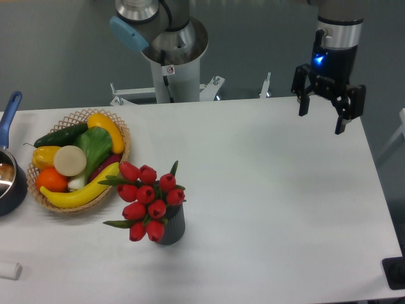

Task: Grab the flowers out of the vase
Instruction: 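Move the open gripper toward the red tulips in the grey vase, then lower the gripper around the tulip stems above the vase rim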

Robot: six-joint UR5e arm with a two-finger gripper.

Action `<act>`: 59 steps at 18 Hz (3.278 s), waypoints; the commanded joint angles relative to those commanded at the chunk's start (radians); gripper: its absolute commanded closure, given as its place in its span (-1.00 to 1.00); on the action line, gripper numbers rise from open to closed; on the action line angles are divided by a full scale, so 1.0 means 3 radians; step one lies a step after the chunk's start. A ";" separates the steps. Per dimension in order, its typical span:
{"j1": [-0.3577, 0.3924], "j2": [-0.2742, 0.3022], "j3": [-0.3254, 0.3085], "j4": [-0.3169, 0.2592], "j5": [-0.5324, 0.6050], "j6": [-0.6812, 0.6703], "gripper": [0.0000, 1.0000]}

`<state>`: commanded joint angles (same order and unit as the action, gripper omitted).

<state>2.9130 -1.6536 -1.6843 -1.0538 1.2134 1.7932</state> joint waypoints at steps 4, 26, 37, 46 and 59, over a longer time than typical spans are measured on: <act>0.0010 0.0000 -0.0041 0.0000 -0.0031 0.0041 -1.00; -0.0378 0.0067 -0.0551 0.0357 -0.1226 -0.1825 -1.00; -0.0603 -0.0117 -0.0752 0.0695 -0.1733 -0.1825 -1.00; -0.0920 -0.0184 -0.0798 0.0761 -0.1744 -0.1999 -1.00; -0.1227 -0.0496 -0.0680 0.1043 -0.1749 -0.2004 -1.00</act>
<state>2.5449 -1.8023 -1.8884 -0.7409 0.6888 1.1919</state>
